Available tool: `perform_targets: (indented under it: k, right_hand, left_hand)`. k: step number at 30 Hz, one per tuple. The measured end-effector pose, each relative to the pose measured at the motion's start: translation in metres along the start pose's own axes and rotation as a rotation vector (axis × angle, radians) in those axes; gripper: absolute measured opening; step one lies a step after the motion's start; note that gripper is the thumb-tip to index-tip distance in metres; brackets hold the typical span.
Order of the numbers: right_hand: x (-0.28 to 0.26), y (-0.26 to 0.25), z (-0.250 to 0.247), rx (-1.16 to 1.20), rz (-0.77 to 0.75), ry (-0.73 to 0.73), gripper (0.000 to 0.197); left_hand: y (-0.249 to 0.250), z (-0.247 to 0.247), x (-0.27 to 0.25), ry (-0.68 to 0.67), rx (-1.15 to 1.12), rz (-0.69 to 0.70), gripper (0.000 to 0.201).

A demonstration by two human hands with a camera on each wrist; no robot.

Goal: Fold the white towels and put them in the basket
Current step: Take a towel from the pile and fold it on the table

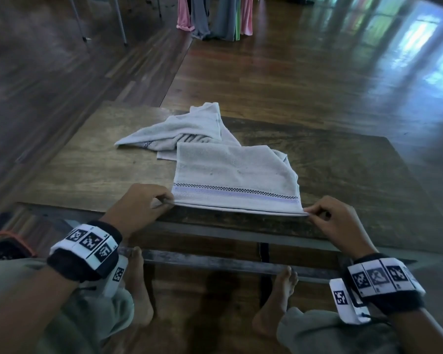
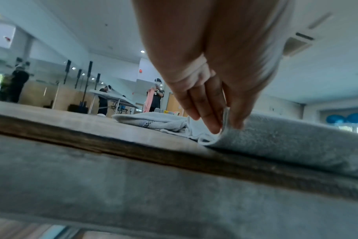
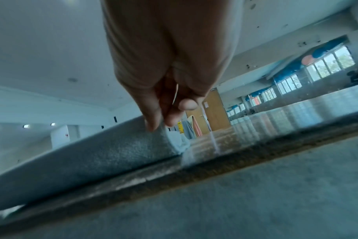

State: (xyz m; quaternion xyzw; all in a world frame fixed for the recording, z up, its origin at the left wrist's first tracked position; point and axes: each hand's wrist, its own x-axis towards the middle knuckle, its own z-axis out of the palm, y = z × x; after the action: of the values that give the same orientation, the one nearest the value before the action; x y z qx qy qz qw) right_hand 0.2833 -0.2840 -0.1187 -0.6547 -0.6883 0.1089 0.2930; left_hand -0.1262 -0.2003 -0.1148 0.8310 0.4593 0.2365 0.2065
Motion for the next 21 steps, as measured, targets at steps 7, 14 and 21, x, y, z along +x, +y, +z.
perform_targets:
  k: [7, 14, 21]
  right_hand:
    - [0.011, -0.021, -0.021, -0.04, -0.044, 0.104, 0.013]
    - [0.044, -0.072, -0.097, -0.046, 0.017, 0.091, 0.009]
    - [0.072, -0.133, -0.196, -0.092, -0.084, 0.125, 0.009]
  left_hand:
    - [0.02, -0.022, 0.014, 0.176, 0.015, -0.001, 0.013]
    - [0.066, -0.092, 0.041, 0.296, 0.003, 0.064, 0.006]
    - [0.127, -0.173, 0.056, 0.376, 0.047, 0.133, 0.01]
